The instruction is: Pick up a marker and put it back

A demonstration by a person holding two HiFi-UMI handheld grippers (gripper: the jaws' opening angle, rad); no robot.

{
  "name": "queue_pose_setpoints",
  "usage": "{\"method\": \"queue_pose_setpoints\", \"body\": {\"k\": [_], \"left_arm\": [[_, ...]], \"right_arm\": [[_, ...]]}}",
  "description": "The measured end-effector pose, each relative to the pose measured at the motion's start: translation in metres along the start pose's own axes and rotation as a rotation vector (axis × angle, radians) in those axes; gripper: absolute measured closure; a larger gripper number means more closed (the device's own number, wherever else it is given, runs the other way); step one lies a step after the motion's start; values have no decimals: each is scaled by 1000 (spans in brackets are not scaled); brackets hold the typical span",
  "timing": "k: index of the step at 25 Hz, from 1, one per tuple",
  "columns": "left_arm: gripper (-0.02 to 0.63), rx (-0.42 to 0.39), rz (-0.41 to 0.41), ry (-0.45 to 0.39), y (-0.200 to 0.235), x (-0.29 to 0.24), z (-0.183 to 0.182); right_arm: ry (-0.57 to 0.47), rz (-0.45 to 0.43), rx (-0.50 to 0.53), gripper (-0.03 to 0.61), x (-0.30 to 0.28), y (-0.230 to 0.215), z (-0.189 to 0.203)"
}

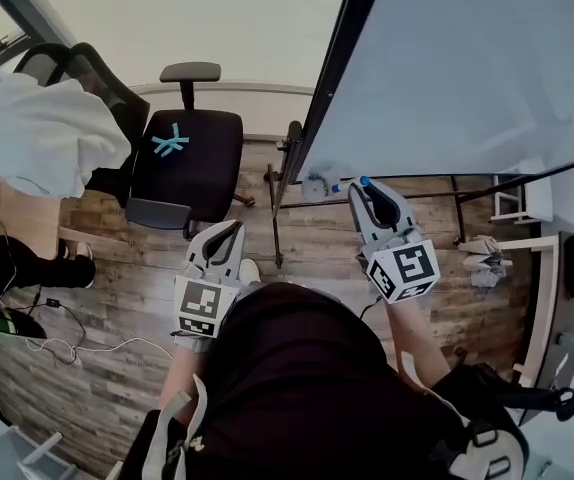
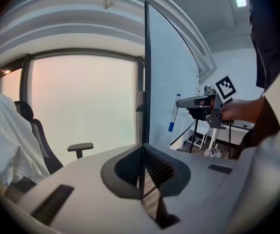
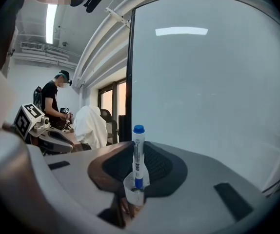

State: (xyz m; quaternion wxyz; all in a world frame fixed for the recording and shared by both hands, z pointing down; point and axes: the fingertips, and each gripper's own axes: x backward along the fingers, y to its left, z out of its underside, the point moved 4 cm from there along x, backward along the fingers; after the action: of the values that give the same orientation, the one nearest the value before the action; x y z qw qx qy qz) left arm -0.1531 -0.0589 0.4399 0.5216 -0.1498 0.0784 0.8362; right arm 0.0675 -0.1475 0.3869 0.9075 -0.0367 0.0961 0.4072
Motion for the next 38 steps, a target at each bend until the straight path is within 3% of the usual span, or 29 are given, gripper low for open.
{"method": "queue_pose_setpoints", "body": {"k": [12, 38], "left_arm": [[604, 51, -135, 27, 24, 26, 20], [604, 102, -252, 44, 26, 50, 37]], "right_arm": [[62, -104, 18, 502, -46, 10, 24], [197, -182, 39, 501, -76, 28, 82]]}}
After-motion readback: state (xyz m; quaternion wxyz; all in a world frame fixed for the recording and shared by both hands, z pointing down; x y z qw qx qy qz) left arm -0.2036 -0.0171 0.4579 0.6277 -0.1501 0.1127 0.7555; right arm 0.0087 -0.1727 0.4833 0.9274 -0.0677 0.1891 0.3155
